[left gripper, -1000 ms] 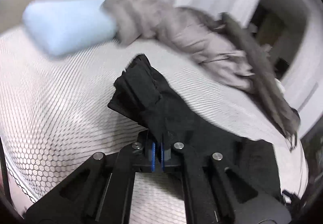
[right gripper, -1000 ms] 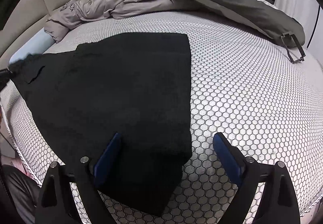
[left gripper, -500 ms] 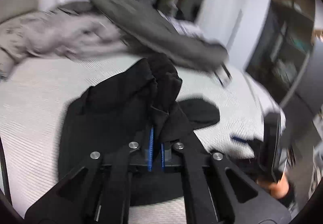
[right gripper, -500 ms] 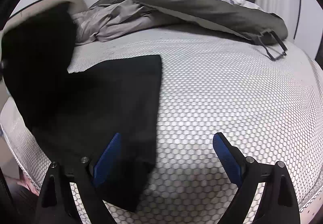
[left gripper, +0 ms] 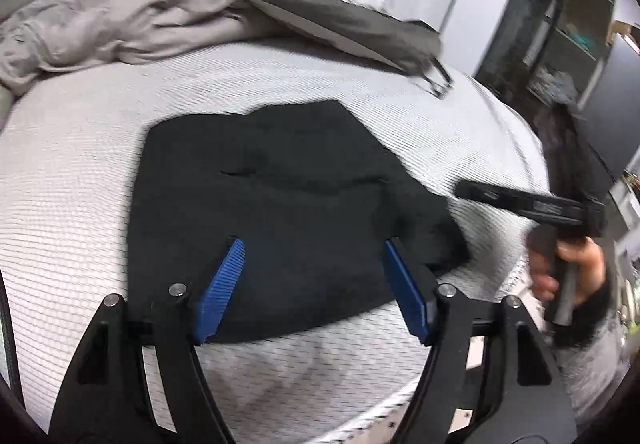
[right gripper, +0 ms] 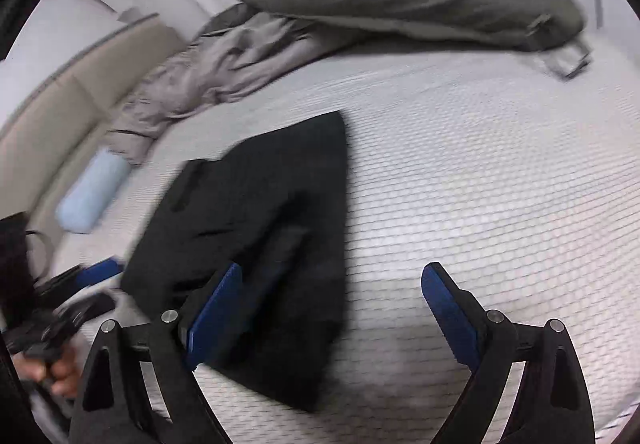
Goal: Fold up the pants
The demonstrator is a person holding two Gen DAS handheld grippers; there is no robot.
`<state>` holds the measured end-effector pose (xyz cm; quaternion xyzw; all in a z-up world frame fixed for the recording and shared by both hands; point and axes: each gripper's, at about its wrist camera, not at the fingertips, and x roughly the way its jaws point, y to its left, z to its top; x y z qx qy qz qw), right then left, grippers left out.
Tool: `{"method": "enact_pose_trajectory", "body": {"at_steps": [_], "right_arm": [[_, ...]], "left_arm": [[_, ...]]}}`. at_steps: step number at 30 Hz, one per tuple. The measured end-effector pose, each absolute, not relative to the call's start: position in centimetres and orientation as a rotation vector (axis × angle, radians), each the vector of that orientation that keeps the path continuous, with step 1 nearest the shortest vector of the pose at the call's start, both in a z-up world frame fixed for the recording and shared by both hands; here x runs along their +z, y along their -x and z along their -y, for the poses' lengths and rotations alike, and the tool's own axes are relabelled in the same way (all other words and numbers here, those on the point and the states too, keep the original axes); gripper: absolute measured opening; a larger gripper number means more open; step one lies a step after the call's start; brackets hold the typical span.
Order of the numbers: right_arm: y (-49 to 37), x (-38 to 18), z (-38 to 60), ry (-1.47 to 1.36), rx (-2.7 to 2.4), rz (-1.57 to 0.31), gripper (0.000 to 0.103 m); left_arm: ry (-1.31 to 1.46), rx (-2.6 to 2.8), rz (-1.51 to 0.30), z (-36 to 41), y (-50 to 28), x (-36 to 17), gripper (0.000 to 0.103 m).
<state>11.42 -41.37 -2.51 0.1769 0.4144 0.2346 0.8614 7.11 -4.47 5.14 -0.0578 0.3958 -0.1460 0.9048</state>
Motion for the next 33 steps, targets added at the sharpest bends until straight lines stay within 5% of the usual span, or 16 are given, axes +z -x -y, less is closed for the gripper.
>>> {"method": "enact_pose_trajectory", "body": {"at_steps": [3, 9, 20, 22, 24, 33], "right_arm": [[-11.6, -3.3, 40.1, -0.504, 0.671, -0.929, 0.078], [-13.3, -6.8, 38.8, -0.857, 0.857, -1.063, 0.078], [-13.1, -2.7, 38.6, -0.889, 0.955, -0.890, 0.077], [-13.2, -2.3, 38.0, -0.846, 0.941, -0.894, 0.069], [-13.1, -2.1, 36.6, -0.735, 0.896, -0.936, 0.038], [-13.2, -4.7, 37.0, -0.699, 0.797, -1.073, 0.045]], "left_arm": [[0.189, -0.213, -0.816, 1.0, -7.9, 4.0, 0.068], [0.267, -0.161, -0.860, -4.3, -8.5, 1.2, 0.068], [0.343, -0.102, -0.822, -8.8, -7.2, 1.7, 0.068], [0.336, -0.104, -0.822, -8.7, -7.1, 1.6, 0.068], [0.326, -0.106, -0.823, -8.4, -7.1, 1.6, 0.068], [0.300, -0.100, -0.838, -7.6, -7.5, 1.2, 0.068]]}}
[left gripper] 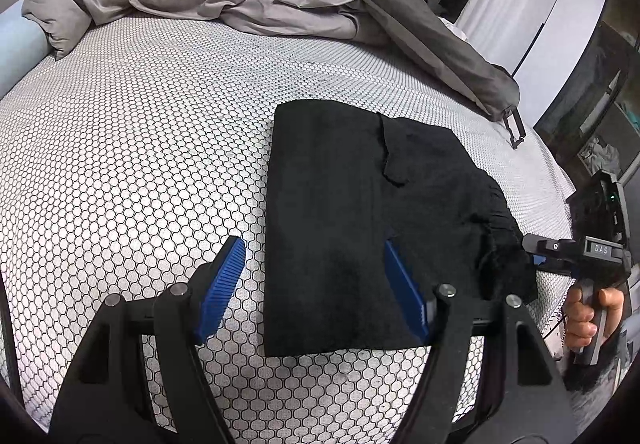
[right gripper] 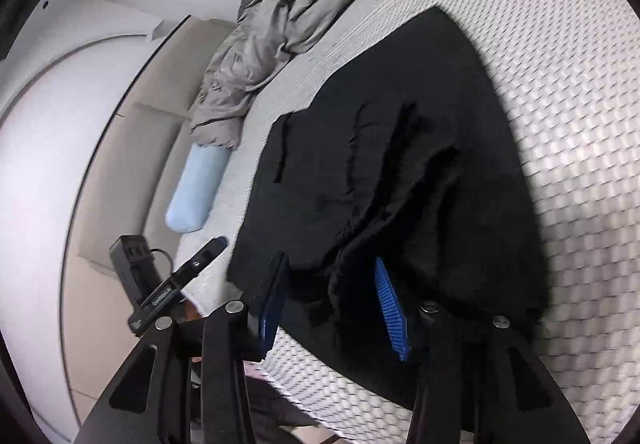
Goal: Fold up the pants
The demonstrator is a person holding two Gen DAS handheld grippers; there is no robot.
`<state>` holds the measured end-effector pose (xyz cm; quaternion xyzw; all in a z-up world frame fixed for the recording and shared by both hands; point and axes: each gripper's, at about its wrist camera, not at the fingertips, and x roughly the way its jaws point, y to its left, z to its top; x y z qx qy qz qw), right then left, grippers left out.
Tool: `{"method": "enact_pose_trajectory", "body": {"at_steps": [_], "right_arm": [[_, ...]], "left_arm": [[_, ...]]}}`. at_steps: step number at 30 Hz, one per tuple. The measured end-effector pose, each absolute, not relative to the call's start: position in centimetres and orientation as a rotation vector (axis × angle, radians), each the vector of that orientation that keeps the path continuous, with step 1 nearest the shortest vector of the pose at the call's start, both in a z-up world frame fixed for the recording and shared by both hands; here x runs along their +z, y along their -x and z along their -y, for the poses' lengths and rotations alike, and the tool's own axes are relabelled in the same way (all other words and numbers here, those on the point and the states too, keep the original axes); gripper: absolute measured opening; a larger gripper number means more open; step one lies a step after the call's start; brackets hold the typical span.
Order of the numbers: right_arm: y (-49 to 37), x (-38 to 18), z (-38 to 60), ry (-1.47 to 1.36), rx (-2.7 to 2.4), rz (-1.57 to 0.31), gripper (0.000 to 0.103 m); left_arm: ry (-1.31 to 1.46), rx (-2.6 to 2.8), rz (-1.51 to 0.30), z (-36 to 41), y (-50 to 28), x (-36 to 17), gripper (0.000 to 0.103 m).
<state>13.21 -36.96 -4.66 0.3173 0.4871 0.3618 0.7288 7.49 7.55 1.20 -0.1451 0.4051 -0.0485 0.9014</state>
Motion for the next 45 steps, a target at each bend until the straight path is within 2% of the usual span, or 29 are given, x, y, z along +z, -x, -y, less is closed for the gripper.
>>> {"method": "enact_pose_trajectory", "body": {"at_steps": [5, 7, 9, 16, 21, 27, 33, 34, 36, 38, 39, 41, 42, 45], "right_arm": [[-12.7, -4.6, 37.3, -0.578, 0.803, -1.077, 0.044], [-11.9, -4.6, 36.7, -0.496, 0.836, -1.059, 0.038], [-11.2, -4.4, 36.3, -0.409, 0.815, -1.039, 0.004], [-9.7, -1.5, 38.5, -0.356, 0.712, -0.939, 0.003], [-10.3, -5.0, 38.5, -0.305, 0.626, -1.077, 0.006], [-8.8, -2.1, 40.4, -0.372, 0.669, -0.951, 0.004], [-9.6, -4.9, 41.1, -0.356, 0.627, -1.049, 0.005], [-9.6, -4.4, 41.4, -0.395, 0.647, -1.025, 0.006], [-9.4, -3.3, 42.2, -0.430, 0.662, -0.965, 0.019], [-9.8, -2.9, 42.6, -0.485, 0.661, -0.930, 0.026], [-10.3, -3.1, 42.4, -0.501, 0.660, -0.939, 0.026], [-11.5, -4.5, 41.5, -0.484, 0.629, -0.998, 0.025], [-11.9, -5.4, 40.8, -0.473, 0.611, -1.029, 0.015], [-11.8, -5.3, 41.1, -0.505, 0.626, -1.012, 0.005]], "left_arm": [[0.289, -0.101, -0.841, -7.2, -7.6, 1.2, 0.068], [0.286, -0.104, -0.842, -6.9, -7.7, 1.2, 0.068], [0.283, -0.109, -0.842, -6.6, -7.8, 1.2, 0.068], [0.267, -0.116, -0.842, -5.7, -8.4, 1.3, 0.068], [0.250, -0.101, -0.866, -5.1, -8.8, 0.8, 0.068], [0.248, -0.108, -0.857, -5.0, -8.7, 1.1, 0.068], [0.246, -0.100, -0.867, -5.3, -8.8, 0.8, 0.068], [0.248, -0.102, -0.865, -5.4, -8.8, 0.9, 0.068], [0.249, -0.110, -0.858, -5.2, -8.7, 1.0, 0.068], [0.240, -0.124, -0.861, -4.8, -8.7, 0.9, 0.068], [0.230, -0.134, -0.867, -4.4, -8.7, 0.8, 0.068], [0.205, -0.143, -0.876, -3.7, -8.8, 0.5, 0.068], [0.192, -0.144, -0.880, -3.5, -8.8, 0.4, 0.068], [0.177, -0.146, -0.882, -3.2, -8.6, 0.3, 0.068]]}}
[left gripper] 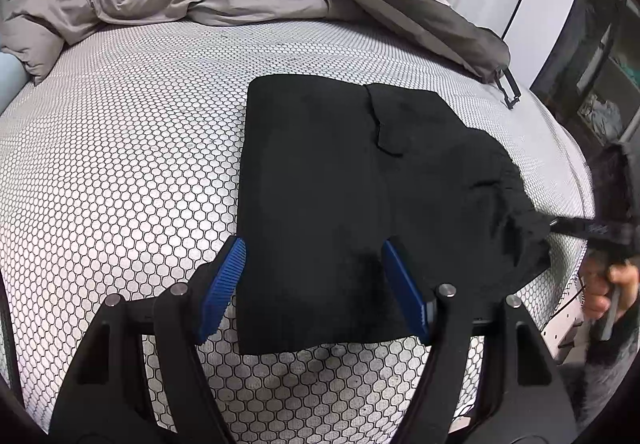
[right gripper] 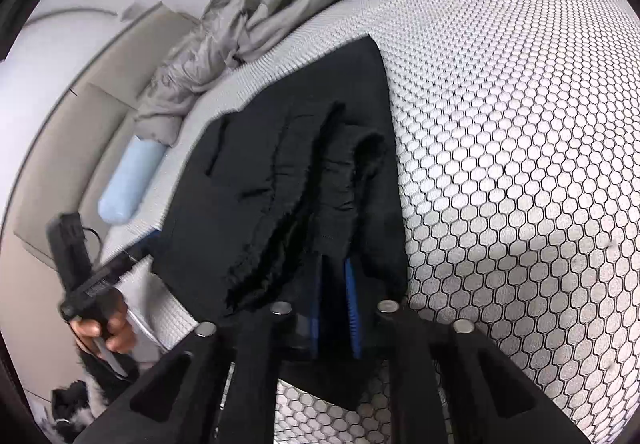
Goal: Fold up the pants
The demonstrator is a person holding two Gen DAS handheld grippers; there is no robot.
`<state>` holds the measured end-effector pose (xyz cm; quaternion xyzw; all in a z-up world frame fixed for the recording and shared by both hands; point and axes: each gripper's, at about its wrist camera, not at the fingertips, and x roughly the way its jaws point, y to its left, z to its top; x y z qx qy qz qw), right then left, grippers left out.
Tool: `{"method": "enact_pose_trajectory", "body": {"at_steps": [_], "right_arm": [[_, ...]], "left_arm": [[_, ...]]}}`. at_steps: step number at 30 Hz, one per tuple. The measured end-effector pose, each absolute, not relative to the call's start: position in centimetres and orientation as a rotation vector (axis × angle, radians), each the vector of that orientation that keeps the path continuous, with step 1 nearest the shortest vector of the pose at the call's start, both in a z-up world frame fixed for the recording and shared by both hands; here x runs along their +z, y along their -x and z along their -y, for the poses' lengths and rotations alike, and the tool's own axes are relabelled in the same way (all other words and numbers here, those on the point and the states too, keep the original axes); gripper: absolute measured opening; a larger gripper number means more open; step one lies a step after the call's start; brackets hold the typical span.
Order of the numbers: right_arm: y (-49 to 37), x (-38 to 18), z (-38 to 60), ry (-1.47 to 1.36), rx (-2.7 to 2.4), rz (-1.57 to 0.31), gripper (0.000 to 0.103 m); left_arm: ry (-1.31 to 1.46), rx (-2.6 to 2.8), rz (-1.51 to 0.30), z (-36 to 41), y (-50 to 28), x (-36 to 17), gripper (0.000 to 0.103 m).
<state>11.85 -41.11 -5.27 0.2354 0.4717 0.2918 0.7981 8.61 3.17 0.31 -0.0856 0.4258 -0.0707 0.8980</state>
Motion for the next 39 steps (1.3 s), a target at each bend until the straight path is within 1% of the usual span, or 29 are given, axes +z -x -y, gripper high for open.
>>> {"method": "enact_pose_trajectory", "body": {"at_steps": [3, 6, 7, 10, 11, 13, 14, 15, 16, 17, 22, 26, 32, 36, 37, 39], "right_arm": [[-10.6, -3.6, 42.2, -0.460, 0.635, -0.972, 0.004], [-10.9, -5.4, 41.1, -0.336, 0.543, -1.053, 0.006], [-11.1, -5.5, 41.2, -0.380, 0.540, -1.053, 0.007], [-10.6, -3.6, 42.4, -0.426, 0.528, -0.972, 0.016], [-10.3, -2.9, 42.8, -0.440, 0.524, -0.941, 0.021], [-10.0, -1.9, 43.0, -0.506, 0.565, -0.894, 0.023], [-9.9, -1.5, 42.9, -0.541, 0.613, -0.874, 0.026], [-9.8, -1.3, 42.5, -0.552, 0.650, -0.874, 0.034], [-9.9, -1.4, 42.0, -0.549, 0.665, -0.883, 0.038], [-10.1, -1.6, 41.4, -0.537, 0.667, -0.904, 0.040], [-11.4, -3.0, 39.7, -0.585, 0.689, -0.971, 0.040], [-11.4, -2.3, 39.4, -0.638, 0.732, -0.937, 0.040], [-11.1, -2.0, 38.3, -0.572, 0.746, -0.946, 0.040], [-11.1, -3.1, 37.5, -0.485, 0.710, -0.996, 0.040], [-11.1, -3.6, 37.2, -0.463, 0.694, -1.014, 0.039], [-11.2, -4.2, 36.6, -0.430, 0.681, -1.028, 0.034]], "left_arm": [[0.169, -0.161, -0.881, -3.0, -8.5, 0.2, 0.068], [0.097, -0.153, -0.939, -1.9, -8.8, -1.1, 0.072], [0.078, -0.140, -0.947, -1.6, -8.8, -1.3, 0.073], [0.057, -0.133, -0.956, -1.2, -8.8, -1.6, 0.077], [0.054, -0.137, -0.960, -1.2, -8.8, -1.7, 0.077], [0.057, -0.137, -0.968, -1.2, -8.9, -1.9, 0.079], [0.063, -0.135, -0.969, -1.2, -8.9, -2.0, 0.079], [0.063, -0.135, -0.968, -1.1, -8.9, -2.0, 0.079], [0.059, -0.136, -0.967, -1.1, -9.2, -2.0, 0.079], [0.056, -0.137, -0.965, -1.1, -9.2, -2.0, 0.079], [0.038, -0.142, -0.960, -0.7, -8.9, -2.1, 0.079], [0.037, -0.147, -0.958, -0.6, -8.7, -2.1, 0.079], [0.037, -0.151, -0.946, -0.7, -8.4, -1.5, 0.079], [0.017, -0.160, -0.872, 0.3, -7.3, 0.1, 0.079], [0.013, -0.153, -0.869, 0.7, -7.2, 0.3, 0.079], [0.003, -0.141, -0.859, 1.0, -7.2, 0.9, 0.079]]}}
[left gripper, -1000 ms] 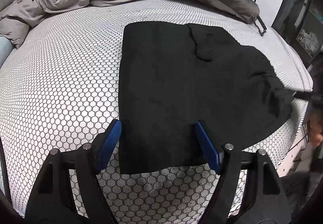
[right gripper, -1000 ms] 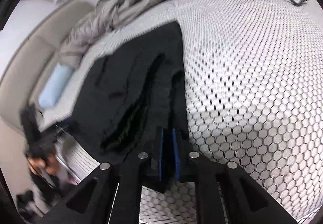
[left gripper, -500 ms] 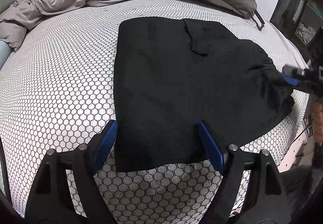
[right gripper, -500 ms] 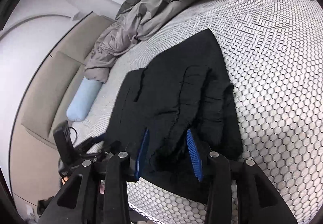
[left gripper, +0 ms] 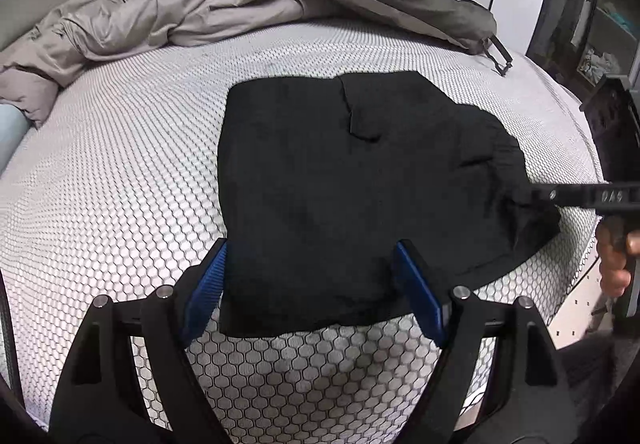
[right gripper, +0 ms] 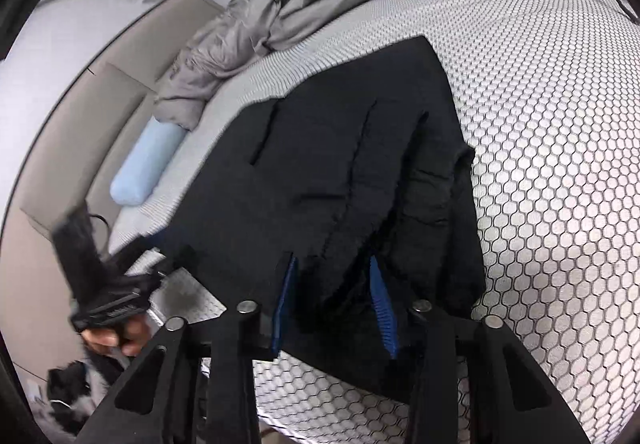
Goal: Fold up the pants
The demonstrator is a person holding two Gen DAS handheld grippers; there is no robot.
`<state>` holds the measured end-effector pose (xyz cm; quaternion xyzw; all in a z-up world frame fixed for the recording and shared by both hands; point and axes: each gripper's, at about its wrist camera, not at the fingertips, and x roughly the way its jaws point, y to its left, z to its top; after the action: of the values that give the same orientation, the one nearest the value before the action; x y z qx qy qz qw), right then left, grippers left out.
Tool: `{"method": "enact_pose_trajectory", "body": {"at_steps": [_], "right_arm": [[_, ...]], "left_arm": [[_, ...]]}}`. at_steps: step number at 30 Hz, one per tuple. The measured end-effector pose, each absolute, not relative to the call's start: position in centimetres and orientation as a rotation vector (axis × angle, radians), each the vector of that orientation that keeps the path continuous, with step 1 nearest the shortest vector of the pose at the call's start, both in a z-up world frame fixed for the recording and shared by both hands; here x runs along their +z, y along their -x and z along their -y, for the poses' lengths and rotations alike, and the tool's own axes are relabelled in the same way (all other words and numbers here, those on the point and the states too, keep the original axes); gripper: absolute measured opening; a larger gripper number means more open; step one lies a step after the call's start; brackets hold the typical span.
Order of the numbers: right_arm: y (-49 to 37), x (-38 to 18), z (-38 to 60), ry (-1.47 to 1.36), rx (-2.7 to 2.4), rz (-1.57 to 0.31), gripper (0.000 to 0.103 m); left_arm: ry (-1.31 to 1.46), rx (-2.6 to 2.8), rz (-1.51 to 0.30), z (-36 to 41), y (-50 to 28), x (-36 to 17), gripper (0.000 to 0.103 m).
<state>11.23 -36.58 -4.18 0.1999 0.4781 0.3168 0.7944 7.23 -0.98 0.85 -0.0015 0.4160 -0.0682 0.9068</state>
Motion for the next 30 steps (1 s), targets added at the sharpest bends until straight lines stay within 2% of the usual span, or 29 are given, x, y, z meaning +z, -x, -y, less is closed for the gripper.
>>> {"method": "enact_pose_trajectory", "body": {"at_steps": [1, 3, 5, 8, 13, 17, 20, 23, 30], "right_arm": [[-11.2, -4.2, 36.4, -0.413, 0.672, -1.023, 0.030], [-11.1, -4.0, 36.2, -0.382, 0.647, -1.009, 0.016], [-10.7, -3.5, 36.2, -0.376, 0.654, -0.968, 0.009], [-9.7, -2.0, 36.7, -0.399, 0.687, -0.894, 0.007], [-7.8, -0.2, 37.9, -0.380, 0.726, -0.858, 0.006], [-9.3, -4.5, 36.9, -0.293, 0.646, -1.032, 0.008], [-9.6, -4.2, 37.6, -0.358, 0.681, -1.020, 0.013], [-8.9, -2.5, 39.0, -0.383, 0.658, -0.946, 0.026], [-11.8, -4.0, 41.1, -0.623, 0.623, -0.900, 0.027]], "left_arm": [[-0.003, -0.138, -0.863, 1.1, -7.2, 1.2, 0.079], [-0.009, -0.118, -0.868, 0.9, -7.3, 1.4, 0.079], [-0.021, -0.104, -0.905, 0.6, -7.7, 0.8, 0.079], [0.007, -0.095, -0.958, -0.4, -8.4, -0.6, 0.079], [0.078, -0.181, -0.953, -2.0, -7.5, -0.3, 0.079], [0.057, -0.127, -0.879, -3.0, -6.3, 1.7, 0.079], [0.072, -0.167, -0.806, -2.9, -5.4, 3.3, 0.079], [0.057, -0.248, -0.779, 0.1, -5.6, 3.4, 0.079], [-0.118, -0.446, -0.818, 13.0, -6.9, 0.6, 0.079]]}}
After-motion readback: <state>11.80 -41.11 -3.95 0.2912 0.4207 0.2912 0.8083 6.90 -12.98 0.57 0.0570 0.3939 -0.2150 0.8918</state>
